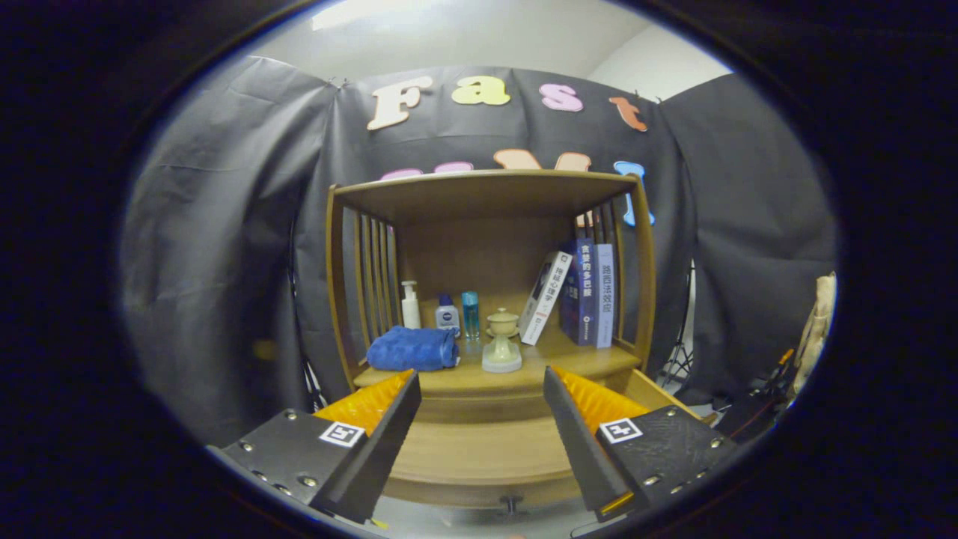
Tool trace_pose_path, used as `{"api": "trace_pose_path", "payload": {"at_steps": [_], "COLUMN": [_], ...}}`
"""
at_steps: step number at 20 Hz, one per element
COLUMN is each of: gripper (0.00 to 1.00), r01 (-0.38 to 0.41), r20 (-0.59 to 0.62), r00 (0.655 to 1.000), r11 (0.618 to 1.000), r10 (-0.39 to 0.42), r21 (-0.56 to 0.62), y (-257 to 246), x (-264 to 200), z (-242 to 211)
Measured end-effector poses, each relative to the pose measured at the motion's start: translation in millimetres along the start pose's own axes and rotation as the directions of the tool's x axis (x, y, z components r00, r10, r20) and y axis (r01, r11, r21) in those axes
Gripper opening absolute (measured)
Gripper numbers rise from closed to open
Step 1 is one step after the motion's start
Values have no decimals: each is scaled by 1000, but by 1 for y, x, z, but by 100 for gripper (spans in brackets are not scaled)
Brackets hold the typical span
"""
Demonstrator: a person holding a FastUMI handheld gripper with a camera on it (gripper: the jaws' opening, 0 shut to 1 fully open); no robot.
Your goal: Pull open the drawer, take out the items inside it, and place them on the countertop above the cabinet.
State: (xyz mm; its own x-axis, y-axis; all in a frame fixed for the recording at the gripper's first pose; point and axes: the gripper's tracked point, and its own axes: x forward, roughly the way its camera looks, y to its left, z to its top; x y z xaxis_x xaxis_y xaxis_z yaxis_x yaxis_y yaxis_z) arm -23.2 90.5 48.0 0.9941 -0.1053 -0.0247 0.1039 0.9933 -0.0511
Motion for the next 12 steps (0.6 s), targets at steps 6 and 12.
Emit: {"api": "trace_pose_path", "payload": {"at_steps": [6,12], "gripper": [98,98], "r01": [-18,-25], "r20": [-1,-51], "r00": [1000,998], "r11": [999,998], "r10": [18,22], "r21": [-35,-55], "y": [-2,-15], "x": [-45,-52], "z": [-44,-93]}}
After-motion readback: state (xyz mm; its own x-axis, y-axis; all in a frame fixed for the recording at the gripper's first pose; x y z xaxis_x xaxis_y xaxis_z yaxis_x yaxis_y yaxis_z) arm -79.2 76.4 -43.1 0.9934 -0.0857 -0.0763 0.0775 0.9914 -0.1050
